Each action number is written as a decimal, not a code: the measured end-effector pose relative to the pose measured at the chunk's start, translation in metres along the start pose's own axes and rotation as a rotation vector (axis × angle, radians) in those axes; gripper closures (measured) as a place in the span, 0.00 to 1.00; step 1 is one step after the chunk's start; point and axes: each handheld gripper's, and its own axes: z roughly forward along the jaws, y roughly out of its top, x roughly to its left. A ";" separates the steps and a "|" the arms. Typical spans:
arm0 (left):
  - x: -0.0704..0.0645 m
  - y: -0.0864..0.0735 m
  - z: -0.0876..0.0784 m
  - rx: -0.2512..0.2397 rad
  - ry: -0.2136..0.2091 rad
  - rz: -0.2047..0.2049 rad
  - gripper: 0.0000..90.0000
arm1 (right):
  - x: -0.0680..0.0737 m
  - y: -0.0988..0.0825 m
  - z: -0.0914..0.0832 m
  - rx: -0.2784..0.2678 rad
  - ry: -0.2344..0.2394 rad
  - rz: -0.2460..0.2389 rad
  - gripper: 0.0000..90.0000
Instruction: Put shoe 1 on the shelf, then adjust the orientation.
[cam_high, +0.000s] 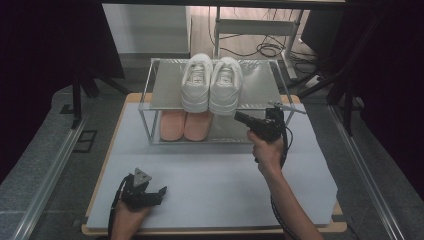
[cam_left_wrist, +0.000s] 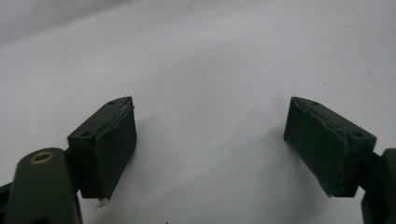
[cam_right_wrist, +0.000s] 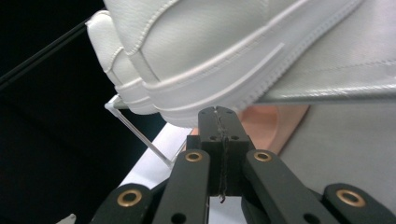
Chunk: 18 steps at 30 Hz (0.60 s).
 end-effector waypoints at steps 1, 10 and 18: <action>0.000 0.000 0.000 0.000 0.000 0.000 0.19 | -0.002 -0.001 -0.001 0.002 -0.003 0.004 1.00; 0.000 0.000 0.000 0.000 0.000 -0.001 0.19 | -0.011 -0.010 -0.010 0.031 -0.029 -0.030 0.80; 0.000 0.000 0.000 0.000 0.000 0.001 0.19 | -0.014 -0.020 -0.020 0.064 -0.061 -0.136 0.57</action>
